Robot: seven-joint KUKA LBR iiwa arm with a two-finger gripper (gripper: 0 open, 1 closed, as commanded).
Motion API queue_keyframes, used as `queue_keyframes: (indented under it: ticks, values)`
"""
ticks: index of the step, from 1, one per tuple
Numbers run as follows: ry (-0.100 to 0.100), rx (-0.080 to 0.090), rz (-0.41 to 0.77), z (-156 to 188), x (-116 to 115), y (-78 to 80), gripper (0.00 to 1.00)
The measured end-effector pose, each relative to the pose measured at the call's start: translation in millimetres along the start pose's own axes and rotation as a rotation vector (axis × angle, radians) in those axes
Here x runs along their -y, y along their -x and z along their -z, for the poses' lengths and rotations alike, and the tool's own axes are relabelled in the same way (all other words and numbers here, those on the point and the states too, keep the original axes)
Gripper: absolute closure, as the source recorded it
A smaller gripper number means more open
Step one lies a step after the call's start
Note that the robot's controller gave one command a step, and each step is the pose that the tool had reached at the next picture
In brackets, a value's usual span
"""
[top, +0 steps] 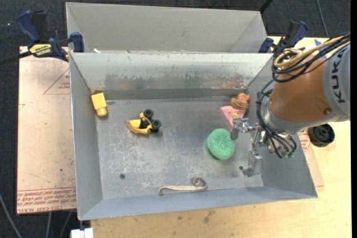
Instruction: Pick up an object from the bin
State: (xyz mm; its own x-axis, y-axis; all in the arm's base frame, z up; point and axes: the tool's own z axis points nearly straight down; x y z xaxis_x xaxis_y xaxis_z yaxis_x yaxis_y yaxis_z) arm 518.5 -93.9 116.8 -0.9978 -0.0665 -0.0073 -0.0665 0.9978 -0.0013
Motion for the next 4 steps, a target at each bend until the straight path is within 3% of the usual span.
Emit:
queue_keyframes:
  ticks: [2, 3, 4]
  values:
    - [0.001, -0.005, -0.188, -31, -2, 12.2, 0.0]
    - [-0.001, 0.003, -0.222, -44, -1, -13.2, 1.0]
    - [-0.001, 0.003, -0.222, -44, -1, -13.2, 1.0]
